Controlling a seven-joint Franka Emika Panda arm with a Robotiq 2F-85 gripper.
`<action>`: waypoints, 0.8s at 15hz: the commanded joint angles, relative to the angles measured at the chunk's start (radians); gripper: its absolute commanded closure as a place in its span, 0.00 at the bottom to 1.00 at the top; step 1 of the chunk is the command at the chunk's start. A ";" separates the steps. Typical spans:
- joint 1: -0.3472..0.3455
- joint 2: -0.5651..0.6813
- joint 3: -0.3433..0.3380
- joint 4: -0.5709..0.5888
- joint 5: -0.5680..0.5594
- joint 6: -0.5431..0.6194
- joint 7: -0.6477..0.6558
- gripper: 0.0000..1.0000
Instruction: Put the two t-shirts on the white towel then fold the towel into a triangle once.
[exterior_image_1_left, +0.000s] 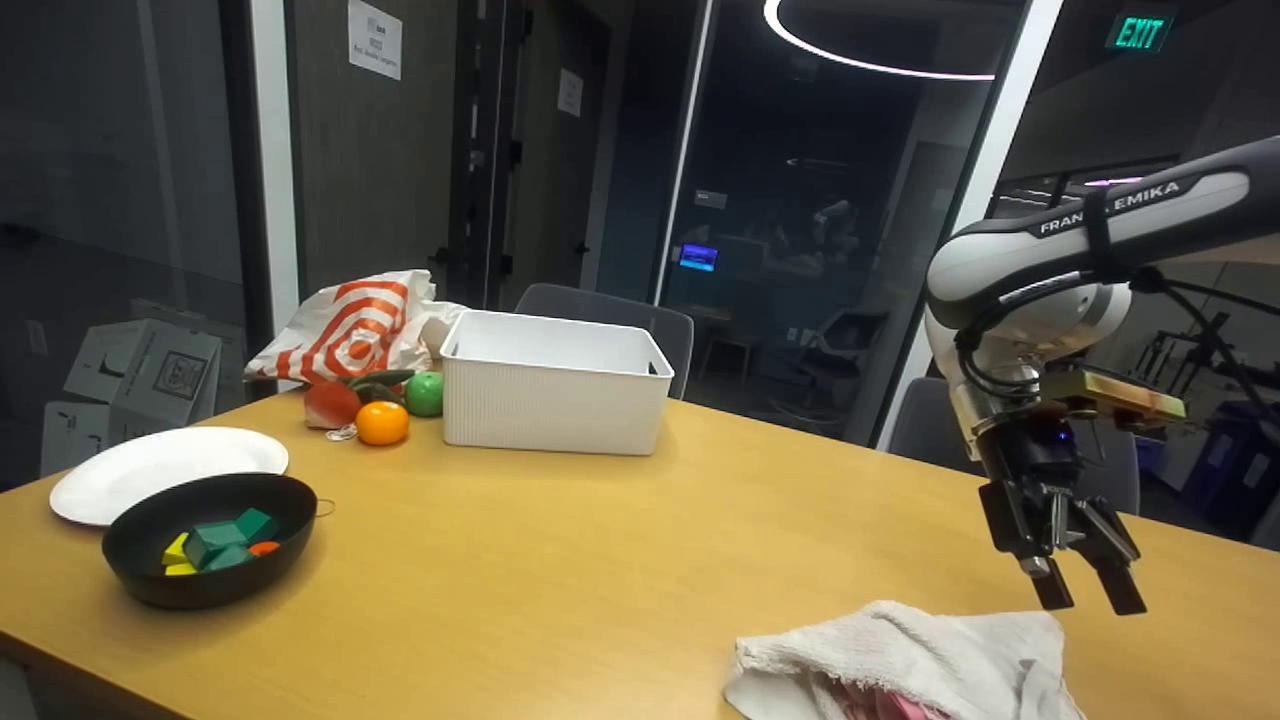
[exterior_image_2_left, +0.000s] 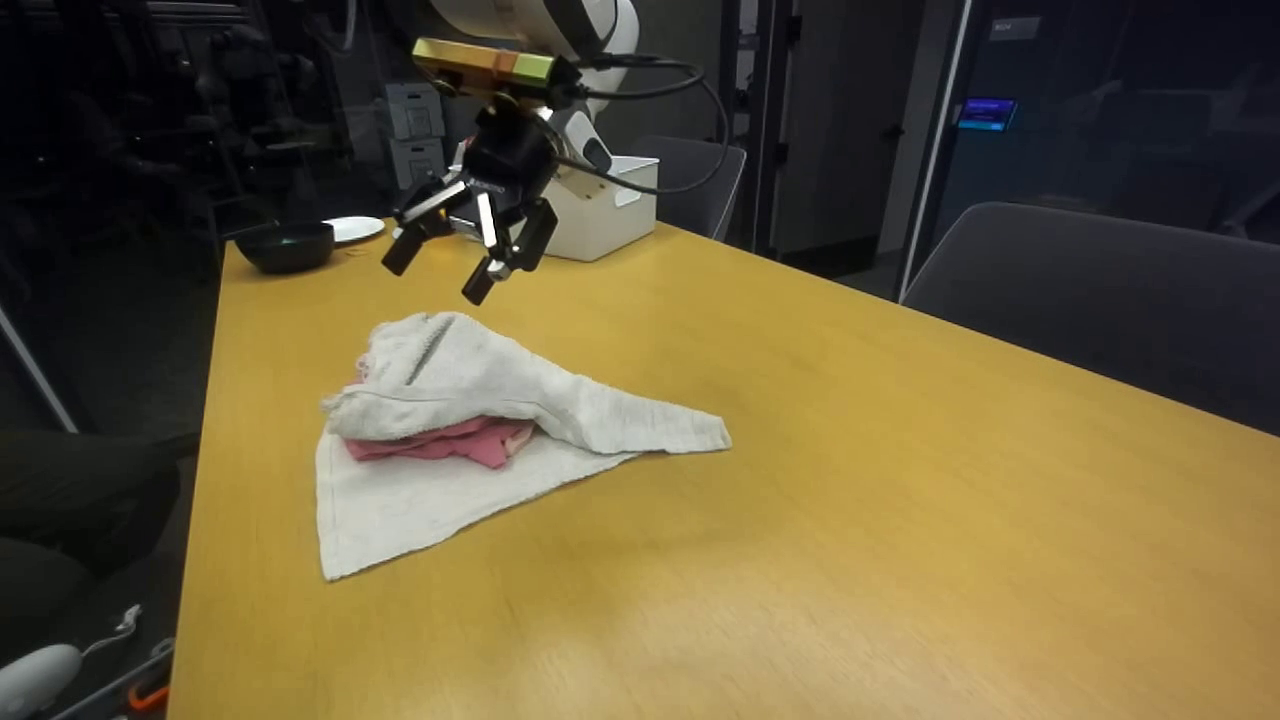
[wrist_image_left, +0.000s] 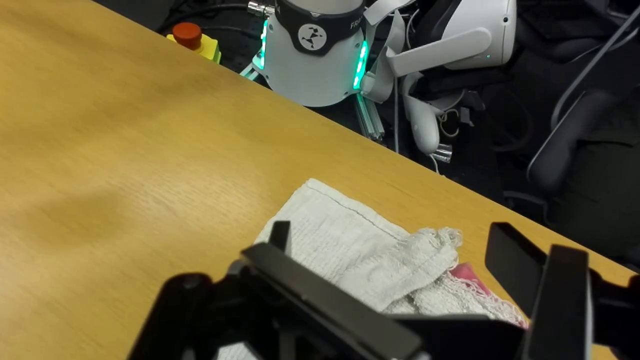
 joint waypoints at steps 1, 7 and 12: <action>0.004 0.003 -0.004 0.003 0.001 -0.003 -0.001 0.00; -0.024 -0.130 -0.038 -0.135 0.098 0.222 0.056 0.00; -0.029 -0.291 -0.067 -0.365 0.101 0.494 0.165 0.00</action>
